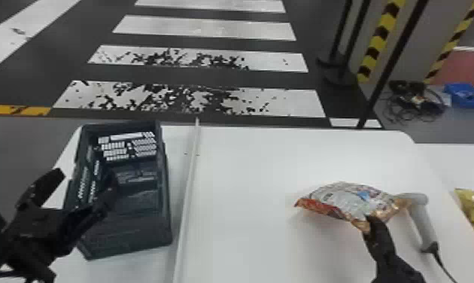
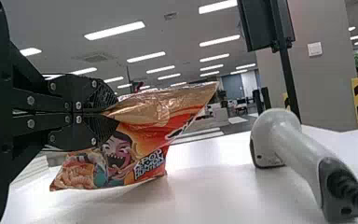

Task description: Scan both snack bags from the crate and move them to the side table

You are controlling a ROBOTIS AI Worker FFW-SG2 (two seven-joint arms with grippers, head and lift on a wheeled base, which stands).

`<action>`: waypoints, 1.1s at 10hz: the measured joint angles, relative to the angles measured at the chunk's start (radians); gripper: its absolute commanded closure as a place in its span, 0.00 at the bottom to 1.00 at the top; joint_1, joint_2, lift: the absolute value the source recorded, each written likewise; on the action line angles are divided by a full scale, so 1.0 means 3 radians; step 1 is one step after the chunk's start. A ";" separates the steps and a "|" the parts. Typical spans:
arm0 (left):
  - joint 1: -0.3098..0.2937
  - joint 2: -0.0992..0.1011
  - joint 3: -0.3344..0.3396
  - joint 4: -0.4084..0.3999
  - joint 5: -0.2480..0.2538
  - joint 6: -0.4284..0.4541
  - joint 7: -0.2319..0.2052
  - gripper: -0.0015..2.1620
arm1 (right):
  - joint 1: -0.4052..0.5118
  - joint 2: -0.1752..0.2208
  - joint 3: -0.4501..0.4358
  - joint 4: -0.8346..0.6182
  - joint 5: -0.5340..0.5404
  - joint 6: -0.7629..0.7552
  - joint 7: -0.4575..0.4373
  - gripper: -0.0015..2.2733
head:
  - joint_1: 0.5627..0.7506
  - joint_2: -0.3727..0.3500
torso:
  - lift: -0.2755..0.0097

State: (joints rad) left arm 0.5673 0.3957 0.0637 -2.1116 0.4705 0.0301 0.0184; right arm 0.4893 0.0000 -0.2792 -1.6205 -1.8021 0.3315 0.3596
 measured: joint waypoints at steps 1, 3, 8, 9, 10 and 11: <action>0.0013 -0.0013 -0.0002 -0.0007 -0.0016 0.0000 -0.0001 0.03 | -0.0037 0.0000 0.0005 0.0124 -0.0035 0.0063 0.0018 0.68 | 0.70 0.46 | 0.63; 0.0025 -0.0042 -0.0003 -0.0018 -0.0042 0.0000 -0.0005 0.03 | 0.0126 0.0000 0.0034 -0.0016 0.0087 -0.0011 -0.0030 0.00 | 0.70 0.47 | 0.63; -0.0073 -0.0071 -0.0144 -0.0010 -0.0103 0.0009 0.0000 0.03 | 0.0678 -0.0001 0.0162 -0.0823 0.0476 -0.0060 -0.0621 0.01 | 0.70 0.49 | 0.63; -0.0089 -0.0071 -0.0170 -0.0008 -0.0105 0.0010 0.0000 0.03 | 0.0652 -0.0004 0.0159 -0.0851 0.0508 0.0153 -0.0706 0.01 | 0.70 0.52 | 0.63; -0.0095 -0.0066 -0.0186 -0.0016 -0.0106 0.0010 0.0000 0.03 | 0.0551 -0.0003 0.0142 -0.0833 0.0552 0.0338 -0.0804 0.02 | 0.70 0.54 | 0.63; -0.0092 -0.0057 -0.0191 -0.0041 -0.0106 0.0010 0.0000 0.03 | 0.0425 -0.0001 0.0125 -0.0766 0.0592 0.0489 -0.0864 0.02 | 0.70 0.56 | 0.63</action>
State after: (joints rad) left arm 0.5396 0.3786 0.0066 -2.1240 0.4387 0.0331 0.0183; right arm 0.6169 -0.0003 -0.2417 -1.8502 -1.6246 0.4782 0.1004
